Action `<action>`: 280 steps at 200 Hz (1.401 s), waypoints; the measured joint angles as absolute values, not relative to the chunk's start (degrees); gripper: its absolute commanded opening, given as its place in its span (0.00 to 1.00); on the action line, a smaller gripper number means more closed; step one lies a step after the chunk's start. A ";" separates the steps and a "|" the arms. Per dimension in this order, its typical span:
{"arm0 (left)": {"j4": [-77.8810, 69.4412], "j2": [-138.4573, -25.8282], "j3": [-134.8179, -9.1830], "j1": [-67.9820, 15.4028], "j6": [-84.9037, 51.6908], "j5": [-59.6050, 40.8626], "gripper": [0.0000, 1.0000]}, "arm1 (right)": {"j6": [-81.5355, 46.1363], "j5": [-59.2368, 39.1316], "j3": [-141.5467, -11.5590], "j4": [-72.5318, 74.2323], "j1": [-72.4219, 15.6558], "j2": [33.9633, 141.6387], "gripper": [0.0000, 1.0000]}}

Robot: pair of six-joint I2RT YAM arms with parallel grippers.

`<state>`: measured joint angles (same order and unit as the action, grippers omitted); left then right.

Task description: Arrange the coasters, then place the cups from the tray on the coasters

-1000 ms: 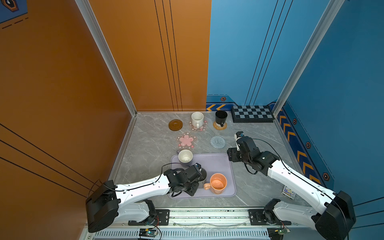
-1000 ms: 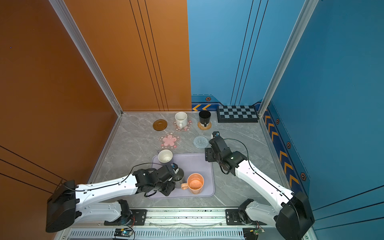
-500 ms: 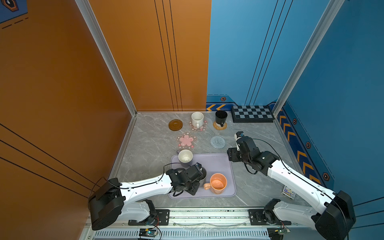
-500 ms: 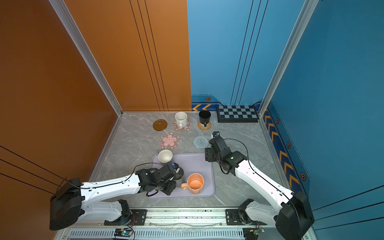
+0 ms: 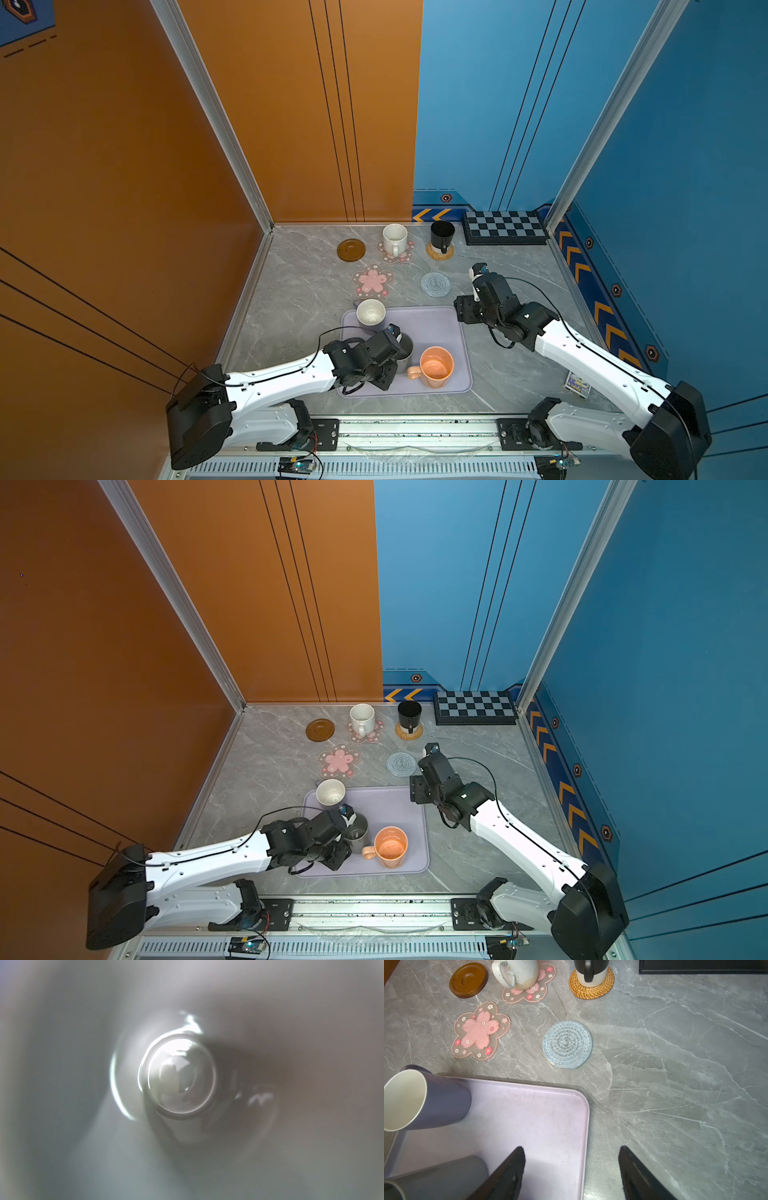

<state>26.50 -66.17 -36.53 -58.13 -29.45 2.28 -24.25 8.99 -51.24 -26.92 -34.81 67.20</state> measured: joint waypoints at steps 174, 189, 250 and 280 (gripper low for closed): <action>26.61 -66.11 -35.46 -58.13 -30.06 2.74 0.14 | -25.52 8.80 -51.24 -26.94 -34.81 66.98 0.74; 26.61 -66.06 -35.46 -58.13 -30.06 2.90 0.13 | -25.52 8.80 -51.24 -26.94 -34.74 66.89 0.74; 28.14 -64.95 -36.47 -58.13 -29.98 4.34 0.04 | -25.52 8.80 -50.92 -26.94 -34.37 66.22 0.74; 30.28 -64.36 -38.68 -58.13 -29.43 5.32 0.00 | -25.52 8.80 -50.81 -26.96 -34.04 65.71 0.74</action>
